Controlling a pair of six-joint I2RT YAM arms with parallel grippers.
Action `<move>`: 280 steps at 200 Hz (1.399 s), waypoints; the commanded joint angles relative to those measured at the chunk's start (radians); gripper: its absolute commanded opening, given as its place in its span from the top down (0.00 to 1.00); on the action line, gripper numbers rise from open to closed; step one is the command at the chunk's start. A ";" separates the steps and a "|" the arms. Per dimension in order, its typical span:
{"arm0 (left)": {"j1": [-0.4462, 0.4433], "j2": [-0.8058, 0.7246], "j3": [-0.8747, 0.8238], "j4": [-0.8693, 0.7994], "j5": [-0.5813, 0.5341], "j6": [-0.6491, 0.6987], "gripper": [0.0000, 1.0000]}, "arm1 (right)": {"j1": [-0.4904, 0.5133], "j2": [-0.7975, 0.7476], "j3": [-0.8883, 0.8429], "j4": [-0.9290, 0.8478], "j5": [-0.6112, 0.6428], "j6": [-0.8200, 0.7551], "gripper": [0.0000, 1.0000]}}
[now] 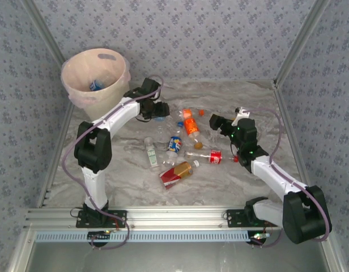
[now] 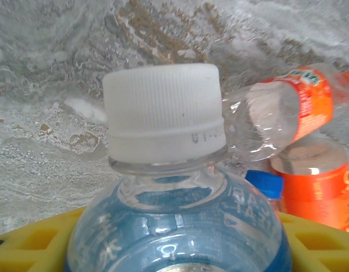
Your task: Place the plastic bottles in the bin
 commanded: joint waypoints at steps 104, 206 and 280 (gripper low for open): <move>0.006 -0.286 0.067 0.064 -0.109 0.106 0.43 | 0.061 0.038 0.076 0.039 -0.064 -0.050 0.00; 0.124 -0.405 0.157 0.233 -0.340 0.219 0.44 | 0.124 0.021 0.136 -0.023 -0.050 -0.144 0.00; 0.239 -0.418 0.149 0.307 -0.385 0.249 0.44 | 0.133 0.021 0.098 0.051 -0.029 -0.149 0.00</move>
